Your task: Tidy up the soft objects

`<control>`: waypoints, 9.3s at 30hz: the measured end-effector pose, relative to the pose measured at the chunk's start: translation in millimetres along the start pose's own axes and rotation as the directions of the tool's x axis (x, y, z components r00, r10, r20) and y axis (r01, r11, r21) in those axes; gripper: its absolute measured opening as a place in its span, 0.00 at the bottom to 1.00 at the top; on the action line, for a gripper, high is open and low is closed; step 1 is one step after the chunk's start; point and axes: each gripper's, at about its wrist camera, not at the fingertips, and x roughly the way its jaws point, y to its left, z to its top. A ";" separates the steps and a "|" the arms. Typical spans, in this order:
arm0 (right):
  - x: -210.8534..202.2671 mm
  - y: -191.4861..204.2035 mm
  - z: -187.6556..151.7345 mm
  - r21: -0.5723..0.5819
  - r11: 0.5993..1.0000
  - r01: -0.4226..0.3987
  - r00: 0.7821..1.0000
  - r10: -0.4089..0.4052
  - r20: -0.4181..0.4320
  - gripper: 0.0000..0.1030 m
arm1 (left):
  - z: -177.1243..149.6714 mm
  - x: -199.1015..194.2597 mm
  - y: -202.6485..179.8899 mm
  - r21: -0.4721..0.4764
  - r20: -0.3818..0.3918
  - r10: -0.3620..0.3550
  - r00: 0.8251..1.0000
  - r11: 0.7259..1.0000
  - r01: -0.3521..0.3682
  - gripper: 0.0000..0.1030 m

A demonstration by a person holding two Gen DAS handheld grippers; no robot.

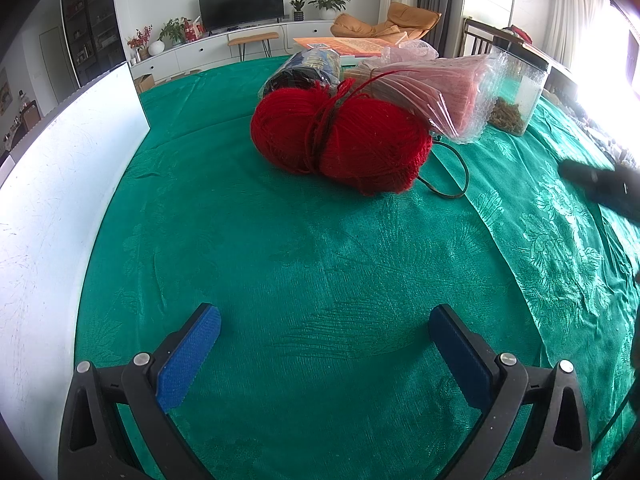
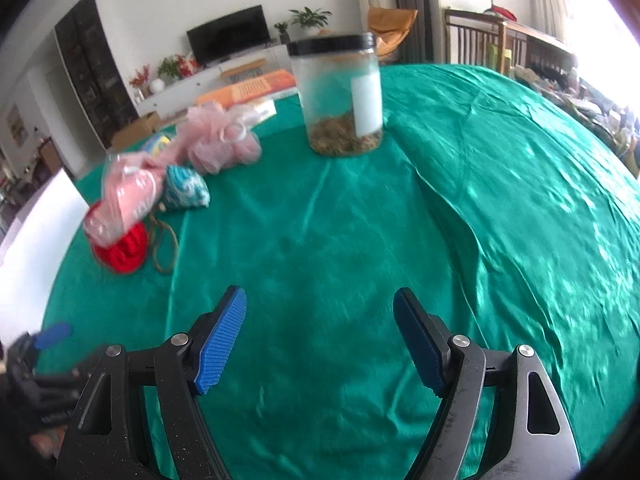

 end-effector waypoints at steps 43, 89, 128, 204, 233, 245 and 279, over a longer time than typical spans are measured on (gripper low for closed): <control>-13.9 -122.8 38.1 0.134 0.978 0.163 0.987 -0.161 -0.023 0.70 | 0.1 -0.1 0.6 -0.001 0.000 0.002 1.000 1.000 -0.002 1.00; -3.7 -100.7 -22.6 0.013 0.962 0.272 0.961 -0.271 -0.062 0.85 | 0.3 -0.7 1.2 -0.002 0.001 0.002 1.000 1.000 -0.002 1.00; -3.9 -101.0 -22.4 0.013 0.962 0.271 0.961 -0.270 -0.063 0.85 | 0.1 -0.6 1.6 -0.002 0.001 0.002 1.000 1.000 -0.002 1.00; -5.1 -206.9 104.6 0.257 0.965 0.059 0.985 -0.098 0.143 0.84 | 310.1 210.3 -85.4 0.088 -0.278 -0.073 0.958 0.991 0.101 0.70; -119.1 82.1 87.2 -0.298 0.923 -0.244 0.943 0.297 0.149 0.33 | 118.9 -165.8 211.8 -0.230 0.057 -0.186 0.981 0.954 0.194 0.63; -117.4 315.7 1.7 -0.239 0.591 -0.771 0.637 0.721 -0.273 0.41 | -28.6 -214.2 324.3 -0.428 -0.006 0.092 0.996 0.900 -0.086 0.94; -12.5 17.8 -60.8 -0.149 0.970 0.195 0.978 -0.204 -0.049 0.73 | 4.5 4.0 27.0 -0.084 0.005 -0.033 0.999 0.996 0.033 1.00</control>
